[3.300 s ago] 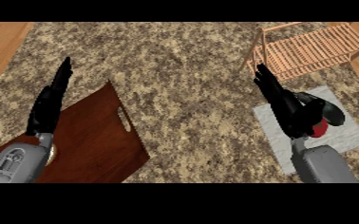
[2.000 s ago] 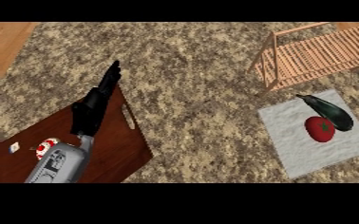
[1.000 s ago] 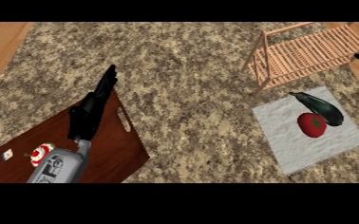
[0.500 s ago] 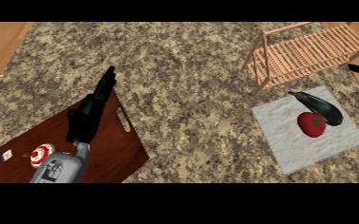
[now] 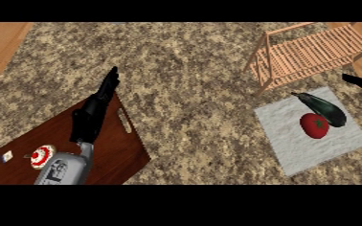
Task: Pick the tomato from the placemat and place it in the tiered shelf
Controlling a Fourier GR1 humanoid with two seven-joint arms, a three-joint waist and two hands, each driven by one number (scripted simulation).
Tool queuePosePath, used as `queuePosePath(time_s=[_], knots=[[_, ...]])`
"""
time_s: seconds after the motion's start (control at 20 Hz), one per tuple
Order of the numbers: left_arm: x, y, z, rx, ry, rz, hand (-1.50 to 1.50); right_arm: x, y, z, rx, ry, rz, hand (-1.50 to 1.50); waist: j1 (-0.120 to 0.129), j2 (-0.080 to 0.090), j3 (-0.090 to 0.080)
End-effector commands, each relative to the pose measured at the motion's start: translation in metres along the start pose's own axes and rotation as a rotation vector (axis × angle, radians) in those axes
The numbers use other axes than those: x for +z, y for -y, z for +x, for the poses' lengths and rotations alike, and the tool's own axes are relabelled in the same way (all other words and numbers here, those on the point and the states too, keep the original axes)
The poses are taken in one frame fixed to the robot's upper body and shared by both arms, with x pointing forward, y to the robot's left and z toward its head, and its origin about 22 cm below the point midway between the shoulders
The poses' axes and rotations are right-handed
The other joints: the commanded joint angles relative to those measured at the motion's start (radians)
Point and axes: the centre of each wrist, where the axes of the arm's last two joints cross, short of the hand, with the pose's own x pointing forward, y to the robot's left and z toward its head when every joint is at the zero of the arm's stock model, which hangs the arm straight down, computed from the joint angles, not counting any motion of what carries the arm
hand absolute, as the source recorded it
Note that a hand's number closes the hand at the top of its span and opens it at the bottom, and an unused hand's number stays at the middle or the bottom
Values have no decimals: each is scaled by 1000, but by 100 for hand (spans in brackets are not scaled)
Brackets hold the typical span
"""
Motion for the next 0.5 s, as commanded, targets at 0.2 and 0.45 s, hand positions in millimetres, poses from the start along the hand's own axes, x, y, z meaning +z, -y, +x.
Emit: queuePosePath(time_s=[0.2, 0.45], knots=[[-7, -10, -9, 11, -2, -15, 0, -10, -14, 3, 1, -27, 20, -150, 4, 1, 0], [8, 2, -6, -5, 2, -1, 0, -8, -25, -1, 8, -45, -2, -150, 5, 1, 0]])
